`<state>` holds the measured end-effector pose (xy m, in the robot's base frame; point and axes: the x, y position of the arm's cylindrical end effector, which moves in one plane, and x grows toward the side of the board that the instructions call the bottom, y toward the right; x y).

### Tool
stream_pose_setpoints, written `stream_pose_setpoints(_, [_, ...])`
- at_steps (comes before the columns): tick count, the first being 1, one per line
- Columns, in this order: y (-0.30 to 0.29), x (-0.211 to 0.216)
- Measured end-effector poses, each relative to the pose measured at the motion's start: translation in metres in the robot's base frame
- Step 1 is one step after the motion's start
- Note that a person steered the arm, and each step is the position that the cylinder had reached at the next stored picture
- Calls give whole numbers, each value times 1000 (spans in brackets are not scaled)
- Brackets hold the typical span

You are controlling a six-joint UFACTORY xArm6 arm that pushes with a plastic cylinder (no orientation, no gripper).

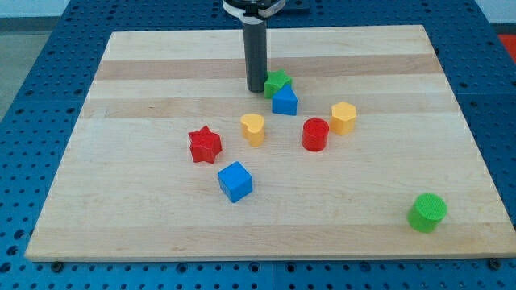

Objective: Move the green star above to the yellow hexagon

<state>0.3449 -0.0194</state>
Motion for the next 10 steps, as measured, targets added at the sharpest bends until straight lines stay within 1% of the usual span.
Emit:
stream_pose_setpoints(2, [10, 0])
stream_pose_setpoints(3, [78, 0])
stream_pose_setpoints(4, [91, -13])
stream_pose_setpoints(5, [77, -75])
stream_pose_setpoints(6, [95, -82])
stream_pose_setpoints(7, [90, -47])
stream_pose_setpoints(8, [108, -39])
stream_pose_setpoints(9, [114, -32])
stream_pose_setpoints(10, [116, -16])
